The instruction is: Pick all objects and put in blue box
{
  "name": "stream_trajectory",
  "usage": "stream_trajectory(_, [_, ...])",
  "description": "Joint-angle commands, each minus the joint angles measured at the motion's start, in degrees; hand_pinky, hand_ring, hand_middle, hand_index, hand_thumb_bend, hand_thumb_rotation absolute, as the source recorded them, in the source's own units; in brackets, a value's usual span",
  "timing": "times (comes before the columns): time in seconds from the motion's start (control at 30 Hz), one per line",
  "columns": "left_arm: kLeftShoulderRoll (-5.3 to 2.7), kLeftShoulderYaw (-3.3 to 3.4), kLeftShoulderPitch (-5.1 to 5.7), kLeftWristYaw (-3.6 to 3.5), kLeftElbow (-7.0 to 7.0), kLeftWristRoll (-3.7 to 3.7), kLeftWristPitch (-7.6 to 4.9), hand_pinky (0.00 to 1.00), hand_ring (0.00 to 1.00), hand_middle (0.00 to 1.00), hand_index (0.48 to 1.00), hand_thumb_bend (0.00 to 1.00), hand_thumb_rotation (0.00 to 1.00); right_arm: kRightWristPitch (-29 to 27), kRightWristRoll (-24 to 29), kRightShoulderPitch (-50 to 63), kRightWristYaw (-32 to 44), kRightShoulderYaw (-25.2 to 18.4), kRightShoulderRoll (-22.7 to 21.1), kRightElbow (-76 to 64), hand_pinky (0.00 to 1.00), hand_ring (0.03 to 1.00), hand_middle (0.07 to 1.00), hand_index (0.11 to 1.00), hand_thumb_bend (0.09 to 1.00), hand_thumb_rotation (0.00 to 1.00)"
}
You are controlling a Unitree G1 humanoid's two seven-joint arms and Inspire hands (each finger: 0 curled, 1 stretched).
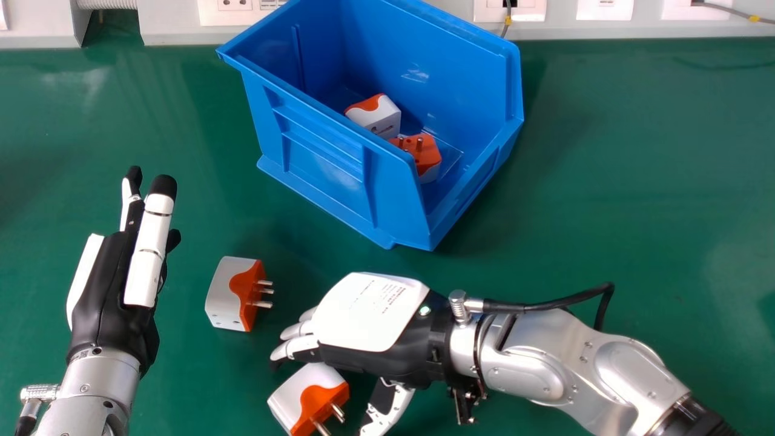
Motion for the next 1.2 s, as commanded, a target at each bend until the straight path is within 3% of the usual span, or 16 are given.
stream_trajectory(0.0, [-0.1, -0.12, -0.73, 0.32, -1.76, -0.09, 0.04, 0.96, 1.0, 1.0, 1.0, 0.56, 1.0, -1.26, 1.33, -0.41, -0.32, 0.66, 1.19, -0.28, 0.77, 0.878, 0.887, 0.848, 0.398, 0.33])
stream_trajectory(0.47, [-0.28, -0.11, -0.66, 0.27, -2.74, -0.29, 0.92, 0.96, 1.0, 1.0, 1.0, 0.56, 1.0, -2.27, -0.37, -1.47, -3.53, 2.56, 2.25, 1.83, 0.75, 0.867, 0.882, 0.85, 0.358, 0.33])
stream_trajectory(0.7, [-0.3, -0.04, -0.71, 0.18, -2.74, -0.32, 0.97, 0.96, 1.0, 1.0, 1.0, 0.56, 1.0, -1.94, -0.24, -2.35, -3.74, 3.07, 2.09, 3.09, 0.73, 0.85, 0.87, 0.833, 0.332, 0.31])
stream_trajectory(1.17, [-0.02, 0.16, -0.44, -0.18, -2.92, -0.36, 0.68, 0.97, 1.0, 1.0, 1.0, 0.56, 1.0, -0.05, 0.06, -2.53, -2.0, 2.91, 1.77, 2.7, 0.75, 0.86, 0.872, 0.838, 0.31, 0.38])
